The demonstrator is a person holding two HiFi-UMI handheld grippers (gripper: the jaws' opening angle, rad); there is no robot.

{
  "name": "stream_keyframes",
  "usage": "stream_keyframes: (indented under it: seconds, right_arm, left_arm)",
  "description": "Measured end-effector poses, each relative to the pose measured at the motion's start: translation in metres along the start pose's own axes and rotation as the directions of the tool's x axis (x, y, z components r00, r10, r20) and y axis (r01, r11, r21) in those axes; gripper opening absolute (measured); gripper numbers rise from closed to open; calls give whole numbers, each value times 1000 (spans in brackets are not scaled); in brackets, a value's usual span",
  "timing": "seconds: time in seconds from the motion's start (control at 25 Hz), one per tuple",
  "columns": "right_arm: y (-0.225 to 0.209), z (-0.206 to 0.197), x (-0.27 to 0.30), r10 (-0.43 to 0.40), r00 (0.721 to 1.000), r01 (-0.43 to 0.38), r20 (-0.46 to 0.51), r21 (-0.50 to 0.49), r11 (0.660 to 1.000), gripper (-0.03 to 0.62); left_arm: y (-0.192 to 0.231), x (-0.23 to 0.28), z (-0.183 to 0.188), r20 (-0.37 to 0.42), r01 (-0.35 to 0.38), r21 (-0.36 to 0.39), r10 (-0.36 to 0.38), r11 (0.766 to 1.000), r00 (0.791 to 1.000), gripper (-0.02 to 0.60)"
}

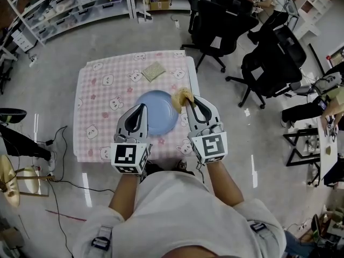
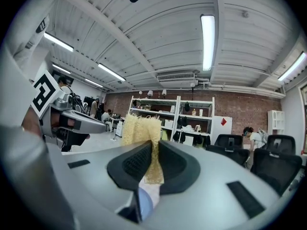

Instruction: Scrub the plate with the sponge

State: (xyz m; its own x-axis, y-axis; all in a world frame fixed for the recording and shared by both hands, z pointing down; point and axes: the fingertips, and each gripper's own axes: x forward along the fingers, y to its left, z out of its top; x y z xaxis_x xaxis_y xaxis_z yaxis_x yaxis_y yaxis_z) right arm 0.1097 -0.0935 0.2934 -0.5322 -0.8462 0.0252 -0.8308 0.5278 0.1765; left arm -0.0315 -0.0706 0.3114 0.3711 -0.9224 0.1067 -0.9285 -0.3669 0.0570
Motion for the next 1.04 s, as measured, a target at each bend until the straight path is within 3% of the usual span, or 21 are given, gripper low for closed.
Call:
stream_keyframes:
  seconds: [1.04]
  right_arm:
    - [-11, -5, -5, -33, 999, 33, -2, 16, 999, 43]
  left_arm:
    - [-3, -1, -4, -23, -14, 1, 14, 1000, 1000, 12]
